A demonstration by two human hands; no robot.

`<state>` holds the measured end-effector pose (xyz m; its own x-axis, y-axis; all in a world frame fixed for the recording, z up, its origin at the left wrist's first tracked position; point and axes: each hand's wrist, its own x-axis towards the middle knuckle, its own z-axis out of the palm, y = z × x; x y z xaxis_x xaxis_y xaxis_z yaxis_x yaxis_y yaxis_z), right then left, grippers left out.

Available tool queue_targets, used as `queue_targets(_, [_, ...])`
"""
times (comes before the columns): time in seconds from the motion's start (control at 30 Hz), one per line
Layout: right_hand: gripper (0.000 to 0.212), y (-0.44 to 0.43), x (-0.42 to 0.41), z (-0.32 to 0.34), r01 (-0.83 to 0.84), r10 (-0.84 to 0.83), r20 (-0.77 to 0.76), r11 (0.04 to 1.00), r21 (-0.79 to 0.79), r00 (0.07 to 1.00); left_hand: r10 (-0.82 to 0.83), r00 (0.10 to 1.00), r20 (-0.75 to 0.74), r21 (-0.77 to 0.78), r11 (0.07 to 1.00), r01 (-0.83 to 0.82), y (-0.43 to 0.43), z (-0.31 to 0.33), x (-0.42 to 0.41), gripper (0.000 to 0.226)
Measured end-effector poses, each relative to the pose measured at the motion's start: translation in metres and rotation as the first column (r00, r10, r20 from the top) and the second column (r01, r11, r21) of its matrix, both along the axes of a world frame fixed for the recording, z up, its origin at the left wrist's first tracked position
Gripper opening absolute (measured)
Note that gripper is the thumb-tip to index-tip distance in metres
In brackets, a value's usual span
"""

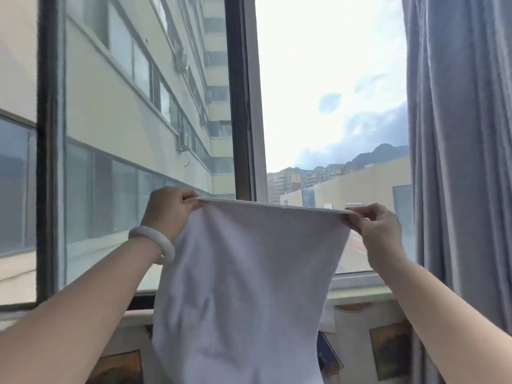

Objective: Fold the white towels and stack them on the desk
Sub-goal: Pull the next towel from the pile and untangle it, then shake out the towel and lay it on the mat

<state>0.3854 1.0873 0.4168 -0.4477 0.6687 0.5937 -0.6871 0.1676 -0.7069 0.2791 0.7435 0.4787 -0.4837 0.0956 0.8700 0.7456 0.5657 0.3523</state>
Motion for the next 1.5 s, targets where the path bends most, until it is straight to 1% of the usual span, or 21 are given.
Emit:
queue_targets(0.07, [0.015, -0.012, 0.022, -0.018, -0.014, 0.015, 0.033, 1.0, -0.006, 0.999, -0.042, 0.998, 0.043, -0.02, 0.999, 0.043, -0.014, -0.019, 0.026, 0.016])
queue_targets(0.17, [0.01, -0.025, 0.057, -0.074, 0.0, -0.007, 0.179, 0.999, 0.036, 0.984, -0.079, 0.98, 0.181, -0.058, 0.994, 0.091, -0.039, -0.084, 0.05, 0.013])
queue_targets(0.27, [0.01, -0.033, 0.099, -0.161, 0.033, -0.062, 0.365, 0.996, 0.085, 0.929, -0.112, 0.959, 0.261, -0.134, 0.98, 0.15, -0.063, -0.181, 0.079, 0.01])
queue_targets(0.37, [0.015, -0.043, 0.148, -0.263, 0.0, -0.032, 0.529, 0.998, 0.061, 0.848, -0.155, 0.919, 0.362, -0.314, 0.908, 0.277, -0.084, -0.298, 0.122, 0.016])
queue_targets(0.43, [0.016, -0.051, 0.178, -0.329, -0.028, 0.008, 0.646, 0.999, 0.021, 0.763, -0.107, 0.869, 0.482, -0.397, 0.858, 0.326, -0.094, -0.379, 0.148, 0.027])
queue_targets(0.47, [0.017, -0.057, 0.192, -0.36, -0.032, 0.011, 0.713, 0.999, 0.016, 0.701, -0.073, 0.845, 0.529, -0.429, 0.837, 0.341, -0.099, -0.417, 0.161, 0.034])
queue_targets(0.53, [0.019, -0.067, 0.218, -0.419, -0.019, -0.017, 0.83, 0.999, 0.033, 0.558, -0.009, 0.802, 0.597, -0.48, 0.797, 0.366, -0.106, -0.485, 0.191, 0.035])
queue_targets(0.6, [0.018, -0.075, 0.245, -0.462, -0.017, -0.064, 0.892, 0.997, 0.08, 0.447, 0.034, 0.771, 0.636, -0.514, 0.764, 0.39, -0.112, -0.53, 0.222, 0.032])
queue_targets(0.67, [0.016, -0.082, 0.271, -0.489, -0.043, -0.14, 0.916, 0.985, 0.168, 0.377, 0.054, 0.754, 0.654, -0.54, 0.731, 0.416, -0.119, -0.558, 0.246, 0.032])
queue_targets(0.73, [0.026, -0.086, 0.298, -0.509, -0.116, -0.236, 0.915, 0.951, 0.287, 0.327, 0.04, 0.774, 0.632, -0.585, 0.68, 0.442, -0.129, -0.582, 0.261, 0.047])
queue_targets(0.8, [0.036, -0.089, 0.328, -0.524, -0.216, -0.355, 0.878, 0.875, 0.433, 0.32, 0.031, 0.821, 0.57, -0.686, 0.567, 0.456, -0.137, -0.592, 0.274, 0.068])
queue_targets(0.83, [0.037, -0.09, 0.342, -0.53, -0.287, -0.431, 0.844, 0.805, 0.519, 0.317, 0.03, 0.829, 0.558, -0.714, 0.527, 0.461, -0.138, -0.594, 0.283, 0.071])
queue_targets(0.9, [0.035, -0.091, 0.368, -0.541, -0.451, -0.585, 0.742, 0.594, 0.666, 0.327, 0.004, 0.859, 0.512, -0.765, 0.456, 0.455, -0.132, -0.592, 0.306, 0.064])
queue_targets(0.97, [0.043, -0.087, 0.39, -0.559, -0.542, -0.683, 0.629, 0.391, 0.744, 0.371, -0.013, 0.886, 0.464, -0.822, 0.367, 0.435, -0.123, -0.594, 0.331, 0.049])
queue_targets(1.03, [0.055, -0.085, 0.405, -0.576, -0.622, -0.751, 0.579, 0.295, 0.725, 0.319, 0.011, 0.875, 0.484, -0.838, 0.296, 0.459, -0.118, -0.611, 0.351, 0.045])
queue_targets(1.1, [0.054, -0.089, 0.414, -0.587, -0.636, -0.788, 0.545, 0.27, 0.723, 0.285, 0.049, 0.828, 0.559, -0.809, 0.249, 0.532, -0.117, -0.633, 0.362, 0.052])
queue_targets(1.17, [0.039, -0.099, 0.41, -0.579, -0.617, -0.812, 0.521, 0.275, 0.738, 0.262, 0.068, 0.795, 0.603, -0.777, 0.272, 0.567, -0.116, -0.645, 0.365, 0.054])
queue_targets(1.23, [0.034, -0.119, 0.388, -0.57, -0.552, -0.781, 0.542, 0.315, 0.772, 0.311, 0.09, 0.795, 0.599, -0.775, 0.315, 0.548, -0.116, -0.648, 0.368, 0.054])
queue_targets(1.33, [0.045, -0.171, 0.331, -0.573, -0.488, -0.618, 0.66, 0.456, 0.744, 0.428, 0.099, 0.789, 0.607, -0.753, 0.39, 0.53, -0.118, -0.651, 0.369, 0.054])
queue_targets(1.37, [0.049, -0.191, 0.311, -0.576, -0.502, -0.586, 0.681, 0.469, 0.727, 0.439, 0.099, 0.785, 0.612, -0.74, 0.421, 0.524, -0.118, -0.653, 0.369, 0.053])
queue_targets(1.5, [0.054, -0.259, 0.262, -0.608, -0.593, -0.51, 0.792, 0.539, 0.598, 0.335, 0.069, 0.757, 0.65, -0.651, 0.565, 0.507, -0.12, -0.659, 0.373, 0.051])
